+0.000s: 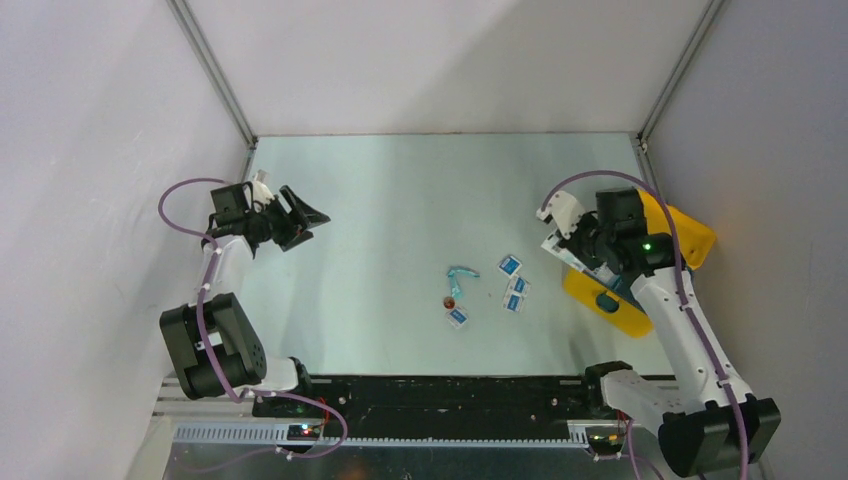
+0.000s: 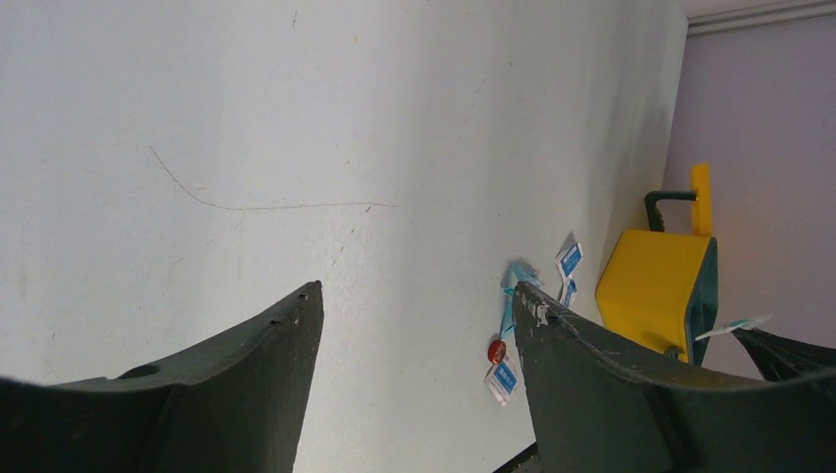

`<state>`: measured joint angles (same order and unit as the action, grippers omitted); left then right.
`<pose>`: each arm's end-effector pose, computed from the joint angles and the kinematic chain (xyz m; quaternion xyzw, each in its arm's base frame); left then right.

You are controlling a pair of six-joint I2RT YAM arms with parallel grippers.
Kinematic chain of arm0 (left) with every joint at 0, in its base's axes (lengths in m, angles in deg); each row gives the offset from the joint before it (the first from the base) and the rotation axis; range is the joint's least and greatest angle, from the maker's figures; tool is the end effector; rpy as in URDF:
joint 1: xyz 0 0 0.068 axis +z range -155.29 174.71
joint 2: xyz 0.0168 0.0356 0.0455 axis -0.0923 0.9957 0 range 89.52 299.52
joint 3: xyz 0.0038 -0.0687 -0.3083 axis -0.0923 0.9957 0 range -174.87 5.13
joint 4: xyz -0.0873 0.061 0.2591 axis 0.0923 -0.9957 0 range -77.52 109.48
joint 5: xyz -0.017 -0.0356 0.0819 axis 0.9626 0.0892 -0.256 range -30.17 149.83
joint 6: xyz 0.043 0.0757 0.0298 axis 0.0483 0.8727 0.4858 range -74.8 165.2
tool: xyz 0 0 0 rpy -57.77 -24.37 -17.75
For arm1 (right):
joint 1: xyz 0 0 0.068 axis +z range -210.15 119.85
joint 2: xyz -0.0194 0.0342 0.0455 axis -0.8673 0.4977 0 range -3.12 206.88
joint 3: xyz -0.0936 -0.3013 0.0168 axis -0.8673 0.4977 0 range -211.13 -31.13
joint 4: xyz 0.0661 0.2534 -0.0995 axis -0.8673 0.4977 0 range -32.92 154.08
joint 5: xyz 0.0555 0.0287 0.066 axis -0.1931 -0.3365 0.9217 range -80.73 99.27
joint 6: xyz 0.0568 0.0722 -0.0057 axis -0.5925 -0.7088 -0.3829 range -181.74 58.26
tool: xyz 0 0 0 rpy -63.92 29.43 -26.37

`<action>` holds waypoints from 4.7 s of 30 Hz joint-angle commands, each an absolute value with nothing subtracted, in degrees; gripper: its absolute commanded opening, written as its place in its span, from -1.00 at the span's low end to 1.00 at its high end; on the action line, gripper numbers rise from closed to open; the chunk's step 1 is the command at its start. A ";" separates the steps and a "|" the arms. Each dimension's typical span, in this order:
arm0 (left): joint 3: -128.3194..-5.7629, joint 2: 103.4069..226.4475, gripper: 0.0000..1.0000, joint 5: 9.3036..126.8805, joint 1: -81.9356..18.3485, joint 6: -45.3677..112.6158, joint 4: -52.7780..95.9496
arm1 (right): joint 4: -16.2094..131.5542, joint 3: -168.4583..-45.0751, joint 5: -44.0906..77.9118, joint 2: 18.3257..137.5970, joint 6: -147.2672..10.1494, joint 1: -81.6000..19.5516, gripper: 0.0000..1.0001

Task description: Organize the medicine kit

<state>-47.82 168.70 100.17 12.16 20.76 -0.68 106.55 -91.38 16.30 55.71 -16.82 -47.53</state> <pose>0.3219 0.0452 0.2540 -0.1920 0.8597 -0.3408 0.3285 0.2202 0.0597 0.3278 -0.4678 0.8064 -0.0444 0.3591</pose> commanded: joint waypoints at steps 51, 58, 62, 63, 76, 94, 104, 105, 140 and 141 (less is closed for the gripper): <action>-49.98 168.84 0.49 101.50 12.45 21.32 0.31 | 113.92 -98.63 22.73 69.22 -10.58 -69.03 -0.16; -50.10 169.12 0.49 101.36 12.47 21.20 0.27 | 111.48 -98.69 27.14 71.45 -12.89 -69.03 -0.14; -50.32 169.72 0.49 101.32 12.42 21.11 0.24 | 111.20 -98.63 28.08 73.40 -13.24 -68.94 -0.06; -50.33 169.74 0.49 101.36 12.38 21.05 0.28 | 111.12 -98.65 28.39 73.55 -13.41 -68.98 0.01; -50.25 169.66 0.49 101.40 12.37 21.15 0.28 | 110.23 -97.59 23.76 75.16 -13.49 -68.94 0.14; -50.40 169.76 0.50 101.84 12.38 21.02 0.24 | 107.86 -100.22 25.82 72.72 -16.40 -69.29 0.13; -50.29 169.79 0.50 101.80 12.39 21.10 0.28 | 103.59 -100.17 23.82 78.22 -18.40 -69.14 0.12; -50.27 169.77 0.50 101.78 12.38 21.16 0.25 | 103.86 -100.15 23.32 78.69 -18.04 -69.09 0.12; -50.35 170.19 0.49 101.73 12.43 21.26 0.28 | 106.20 -94.36 19.61 77.86 -18.22 -62.96 0.17; -50.34 170.20 0.49 101.70 12.36 21.22 0.29 | 106.16 -94.34 19.54 77.02 -18.14 -62.96 0.17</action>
